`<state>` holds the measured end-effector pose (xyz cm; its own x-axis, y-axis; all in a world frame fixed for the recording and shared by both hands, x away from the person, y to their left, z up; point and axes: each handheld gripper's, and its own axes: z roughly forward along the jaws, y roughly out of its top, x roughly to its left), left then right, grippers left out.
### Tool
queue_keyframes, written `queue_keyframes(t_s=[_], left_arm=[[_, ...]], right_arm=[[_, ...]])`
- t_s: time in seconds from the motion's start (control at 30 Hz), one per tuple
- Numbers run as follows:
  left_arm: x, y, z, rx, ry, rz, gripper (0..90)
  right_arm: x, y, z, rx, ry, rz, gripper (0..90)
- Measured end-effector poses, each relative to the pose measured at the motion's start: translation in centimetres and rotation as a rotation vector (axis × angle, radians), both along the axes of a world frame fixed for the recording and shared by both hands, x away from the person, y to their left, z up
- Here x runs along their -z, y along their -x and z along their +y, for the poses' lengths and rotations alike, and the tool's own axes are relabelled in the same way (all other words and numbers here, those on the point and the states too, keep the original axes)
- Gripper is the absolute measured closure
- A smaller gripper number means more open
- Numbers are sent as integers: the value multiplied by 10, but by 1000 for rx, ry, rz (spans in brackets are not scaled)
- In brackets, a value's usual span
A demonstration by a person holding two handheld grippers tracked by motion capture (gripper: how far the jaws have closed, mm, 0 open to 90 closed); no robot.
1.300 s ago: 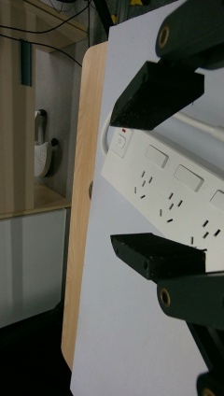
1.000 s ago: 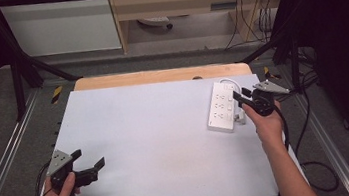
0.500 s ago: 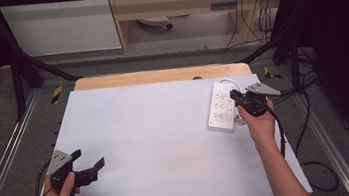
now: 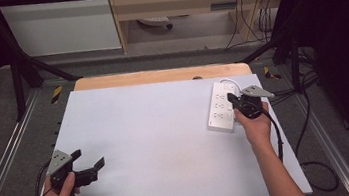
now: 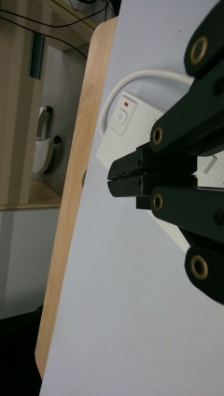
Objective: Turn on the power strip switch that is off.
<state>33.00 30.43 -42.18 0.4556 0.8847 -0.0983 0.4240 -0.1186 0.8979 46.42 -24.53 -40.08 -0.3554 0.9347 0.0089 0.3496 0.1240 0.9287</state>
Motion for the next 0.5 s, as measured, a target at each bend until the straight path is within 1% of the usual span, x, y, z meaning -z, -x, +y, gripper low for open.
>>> queue_keyframes(t_s=[0.17,0.27,0.5], left_arm=[[0,0,0,-1,2,-4,63],[0,0,1,-1,3,-1,63],[0,0,1,-5,5,-2,63]], right_arm=[[5,0,1,6,-1,3,900],[11,0,1,8,2,14,900],[19,0,1,17,5,33,900]])
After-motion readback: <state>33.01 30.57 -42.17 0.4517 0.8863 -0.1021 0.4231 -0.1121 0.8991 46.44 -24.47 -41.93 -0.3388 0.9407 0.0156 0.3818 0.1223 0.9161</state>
